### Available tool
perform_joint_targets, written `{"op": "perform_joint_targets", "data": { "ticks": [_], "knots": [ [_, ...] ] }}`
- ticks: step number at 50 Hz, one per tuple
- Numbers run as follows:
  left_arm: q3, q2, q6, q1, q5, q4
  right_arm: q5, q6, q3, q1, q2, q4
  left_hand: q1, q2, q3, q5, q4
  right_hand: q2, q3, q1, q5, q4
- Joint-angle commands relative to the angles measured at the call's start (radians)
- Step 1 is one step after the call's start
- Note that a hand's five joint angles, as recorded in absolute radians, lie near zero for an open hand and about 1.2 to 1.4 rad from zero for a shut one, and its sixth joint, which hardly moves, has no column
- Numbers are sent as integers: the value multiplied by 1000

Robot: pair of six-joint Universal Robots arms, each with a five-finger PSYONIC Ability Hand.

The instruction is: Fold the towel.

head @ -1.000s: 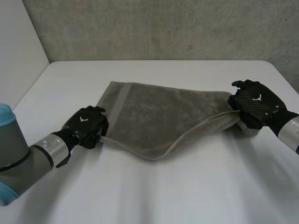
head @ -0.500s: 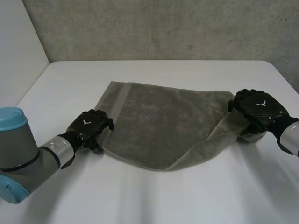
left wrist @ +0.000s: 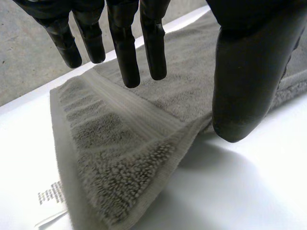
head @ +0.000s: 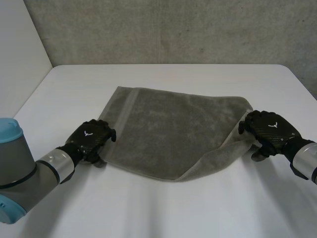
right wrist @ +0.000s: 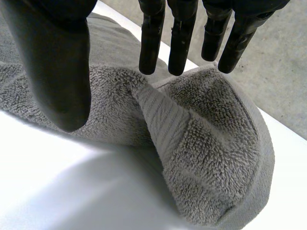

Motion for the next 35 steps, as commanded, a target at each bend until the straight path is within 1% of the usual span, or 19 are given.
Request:
{"op": "perform_joint_targets", "data": {
  "ticks": [1,8,10,13,14,15,20,24,35],
  "knots": [
    [-21,-3,108,38,-21,-3,-4,-10,13,-38,-4,-7,5,15,-43,35,-50,70,-7,90,109,-60],
    [2,-19,115,41,-30,-2,-8,-24,12,-30,13,-27,142,153,-43,173,-50,47,-7,67,85,-60],
    [11,-22,113,41,-31,-2,-2,-29,-8,-27,45,-47,143,153,-43,173,-50,27,-7,47,65,-60],
    [16,-23,112,37,-31,-3,-1,-29,-22,-27,50,-48,143,153,-43,173,-50,6,-7,26,44,-60],
    [16,-23,109,35,-31,-3,2,-24,-39,-29,48,-51,143,153,-43,173,-50,-38,-7,-18,1,-60],
    [16,-23,109,35,-31,-3,7,-15,-55,-29,39,-47,143,153,-43,173,-50,-90,-7,-70,-52,-60],
    [4,-22,109,27,-30,-2,9,-6,-103,-26,-8,-45,143,153,-43,173,-50,-120,-7,-100,-82,-60],
    [2,-23,109,32,-31,-2,6,-10,-131,-24,-13,-45,143,153,-43,173,-50,-147,-7,-127,-108,-60],
    [7,-23,108,38,-30,-2,4,-64,-272,32,73,-19,143,153,-43,173,-50,-155,-7,-135,-117,-60]
  ]
}}
